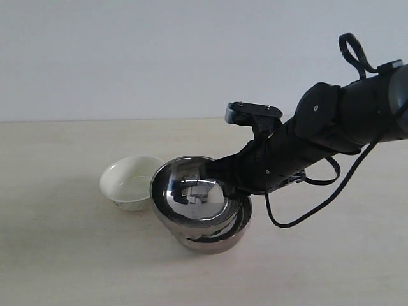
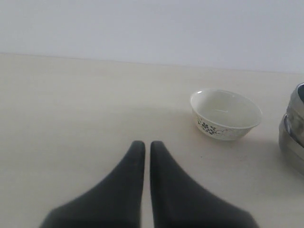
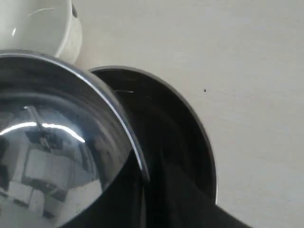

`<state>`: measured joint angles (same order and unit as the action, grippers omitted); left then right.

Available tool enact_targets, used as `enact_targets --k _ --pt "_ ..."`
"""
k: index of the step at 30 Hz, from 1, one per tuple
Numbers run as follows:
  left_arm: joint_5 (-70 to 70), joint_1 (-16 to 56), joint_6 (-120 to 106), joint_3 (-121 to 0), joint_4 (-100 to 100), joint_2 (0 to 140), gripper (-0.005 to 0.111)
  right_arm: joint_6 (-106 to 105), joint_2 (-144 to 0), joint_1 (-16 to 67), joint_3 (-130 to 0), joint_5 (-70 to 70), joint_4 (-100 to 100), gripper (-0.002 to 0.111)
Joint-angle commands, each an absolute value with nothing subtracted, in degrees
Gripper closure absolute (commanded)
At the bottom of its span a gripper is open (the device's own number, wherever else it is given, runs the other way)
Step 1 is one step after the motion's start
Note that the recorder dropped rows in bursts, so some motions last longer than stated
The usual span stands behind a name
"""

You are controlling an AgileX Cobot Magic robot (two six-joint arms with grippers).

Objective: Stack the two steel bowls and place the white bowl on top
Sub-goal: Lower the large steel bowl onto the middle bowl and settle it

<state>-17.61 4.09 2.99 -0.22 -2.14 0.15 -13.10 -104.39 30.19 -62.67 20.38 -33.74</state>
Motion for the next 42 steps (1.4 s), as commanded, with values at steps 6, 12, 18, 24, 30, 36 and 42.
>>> enact_targets --k 6,12,18,24,30,36,42 --pt "-17.59 3.94 3.03 0.00 -2.04 0.00 0.103 -12.64 -104.12 27.91 -62.97 22.88 -32.31 0.108" --pt "-17.59 3.94 3.03 0.00 -2.04 0.00 0.103 -12.64 -104.12 26.88 -62.97 24.24 -30.34 0.108" --pt "-17.59 3.94 3.03 0.00 -2.04 0.00 0.103 -12.40 -104.25 26.88 -62.97 23.69 -30.23 0.101" --pt "-17.59 3.94 3.03 0.00 -2.04 0.00 0.103 -12.35 -105.82 26.88 -62.97 23.38 -30.73 0.075" --pt "-17.59 3.94 3.03 0.00 -2.04 0.00 0.103 -12.47 -105.82 26.88 -62.97 23.66 -30.73 0.073" --pt "-17.59 3.94 3.03 0.00 -2.04 0.00 0.103 -12.47 -105.82 26.88 -64.07 25.44 -29.88 0.073" --pt "-17.59 3.94 3.03 0.00 -2.04 0.00 0.103 -12.47 -105.68 26.88 -64.07 25.10 -28.66 0.073"
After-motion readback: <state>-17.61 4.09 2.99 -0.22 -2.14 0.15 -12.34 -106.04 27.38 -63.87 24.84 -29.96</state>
